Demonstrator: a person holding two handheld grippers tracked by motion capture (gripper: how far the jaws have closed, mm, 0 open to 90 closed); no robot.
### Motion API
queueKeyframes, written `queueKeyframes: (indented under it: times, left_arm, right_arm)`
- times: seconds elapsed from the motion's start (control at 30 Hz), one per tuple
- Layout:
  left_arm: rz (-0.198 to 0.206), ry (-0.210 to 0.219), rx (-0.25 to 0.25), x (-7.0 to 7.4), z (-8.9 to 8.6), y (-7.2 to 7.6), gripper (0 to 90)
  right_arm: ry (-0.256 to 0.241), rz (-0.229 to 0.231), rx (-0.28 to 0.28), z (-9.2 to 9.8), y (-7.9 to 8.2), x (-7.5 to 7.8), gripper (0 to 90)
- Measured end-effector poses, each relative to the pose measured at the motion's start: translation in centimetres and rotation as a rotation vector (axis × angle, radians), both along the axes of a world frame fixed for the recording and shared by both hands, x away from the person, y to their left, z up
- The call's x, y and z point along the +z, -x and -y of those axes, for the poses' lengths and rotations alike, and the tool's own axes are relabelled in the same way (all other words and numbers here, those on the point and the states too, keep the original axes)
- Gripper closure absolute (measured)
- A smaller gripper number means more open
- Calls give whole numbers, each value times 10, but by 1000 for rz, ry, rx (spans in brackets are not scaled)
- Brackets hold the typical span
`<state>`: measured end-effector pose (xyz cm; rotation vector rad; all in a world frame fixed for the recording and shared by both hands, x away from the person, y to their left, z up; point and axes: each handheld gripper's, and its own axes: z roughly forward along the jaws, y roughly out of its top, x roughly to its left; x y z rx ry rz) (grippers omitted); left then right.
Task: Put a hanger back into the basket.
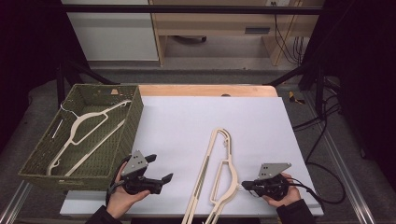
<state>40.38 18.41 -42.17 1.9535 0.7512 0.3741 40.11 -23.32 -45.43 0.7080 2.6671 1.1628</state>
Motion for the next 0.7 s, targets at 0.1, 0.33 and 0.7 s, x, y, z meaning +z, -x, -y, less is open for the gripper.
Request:
queueKeyframes:
  times: [0.1, 0.33, 0.7]
  left_arm:
    - [-9, -7, -28, 0, 11, 2, 111]
    - [-21, -38, -105, 4, 48, 8, 127]
    - [-65, -117, -223, -4, 121, 13, 181]
  right_arm:
    - [-2, -6, 2, -2, 0, 7, 892]
    - [2, -3, -8, -7, 1, 17, 893]
    - [12, -9, -1, -8, 1, 22, 893]
